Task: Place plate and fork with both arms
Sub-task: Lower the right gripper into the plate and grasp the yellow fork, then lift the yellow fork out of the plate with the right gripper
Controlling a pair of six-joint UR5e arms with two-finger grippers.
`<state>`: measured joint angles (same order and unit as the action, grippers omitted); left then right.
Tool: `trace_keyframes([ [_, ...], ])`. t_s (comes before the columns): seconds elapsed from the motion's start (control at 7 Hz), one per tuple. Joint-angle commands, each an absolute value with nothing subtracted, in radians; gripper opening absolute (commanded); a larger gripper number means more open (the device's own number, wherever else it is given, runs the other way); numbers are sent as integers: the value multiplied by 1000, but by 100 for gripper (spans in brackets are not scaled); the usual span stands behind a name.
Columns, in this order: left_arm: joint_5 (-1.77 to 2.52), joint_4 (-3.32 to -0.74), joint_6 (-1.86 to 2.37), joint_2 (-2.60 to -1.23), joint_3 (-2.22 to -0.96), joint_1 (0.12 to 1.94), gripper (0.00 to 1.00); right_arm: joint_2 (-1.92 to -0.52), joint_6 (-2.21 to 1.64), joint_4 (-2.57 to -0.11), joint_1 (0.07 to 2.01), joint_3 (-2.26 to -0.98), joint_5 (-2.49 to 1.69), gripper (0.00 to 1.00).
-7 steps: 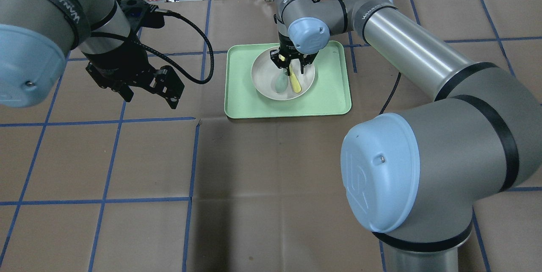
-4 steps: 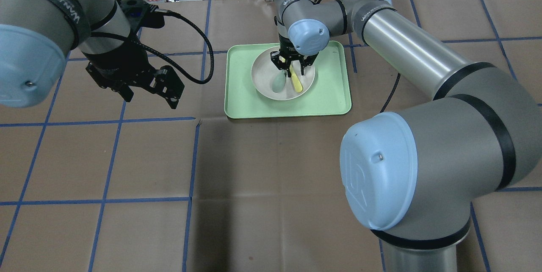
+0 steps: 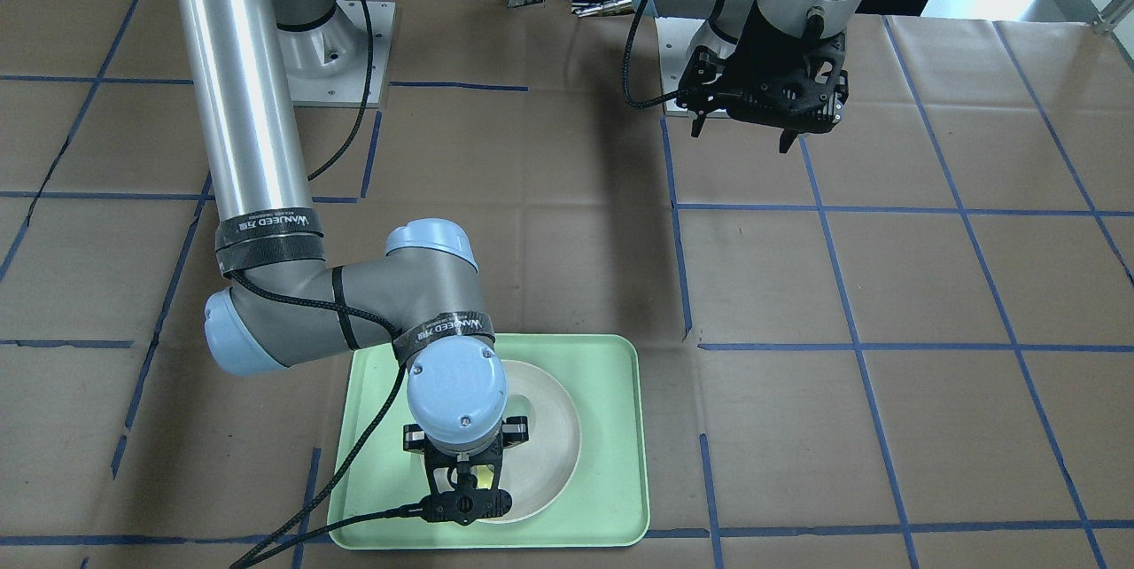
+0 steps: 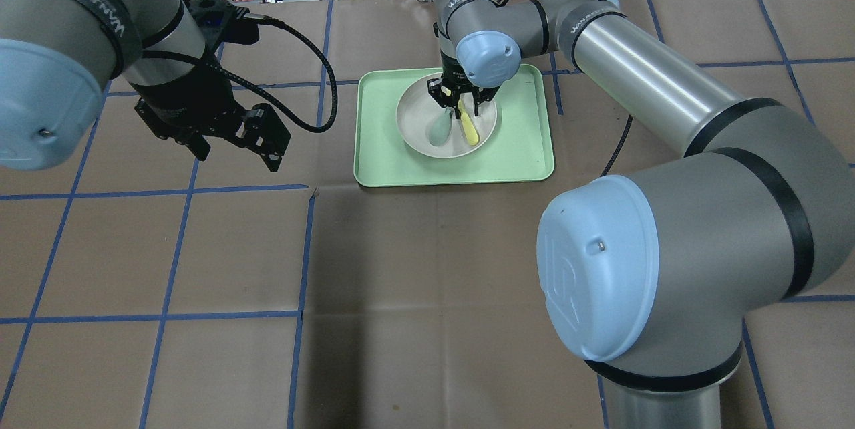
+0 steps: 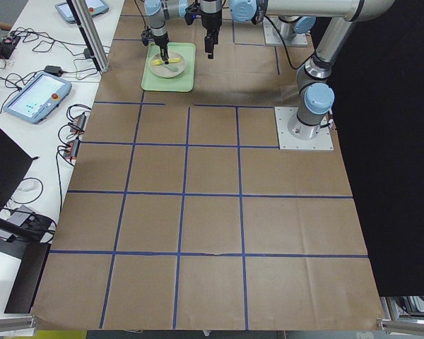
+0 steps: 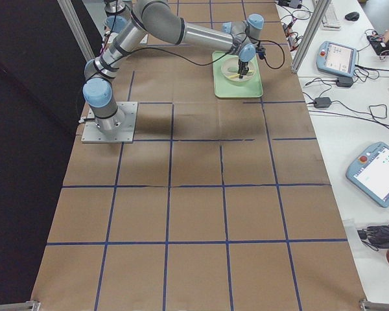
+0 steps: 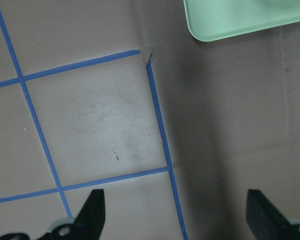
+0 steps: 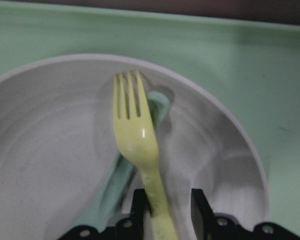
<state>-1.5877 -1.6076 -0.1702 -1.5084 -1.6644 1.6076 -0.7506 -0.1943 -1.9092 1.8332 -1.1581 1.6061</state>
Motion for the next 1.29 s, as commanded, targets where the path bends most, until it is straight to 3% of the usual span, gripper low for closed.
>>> trace_keyframes([
  [0.0, -1588, -1608, -170, -1508, -1664, 1608, 99, -749, -193, -1910, 1833, -1158, 1608, 35],
  [0.57, -1588, -1608, -170, -1509, -1664, 1608, 99, -749, -199, -1910, 1832, -1157, 1608, 6],
  [1.14, -1588, -1608, -170, -1506, -1664, 1608, 99, -762, -209, -1905, 1830, -1135, 1597, 0],
])
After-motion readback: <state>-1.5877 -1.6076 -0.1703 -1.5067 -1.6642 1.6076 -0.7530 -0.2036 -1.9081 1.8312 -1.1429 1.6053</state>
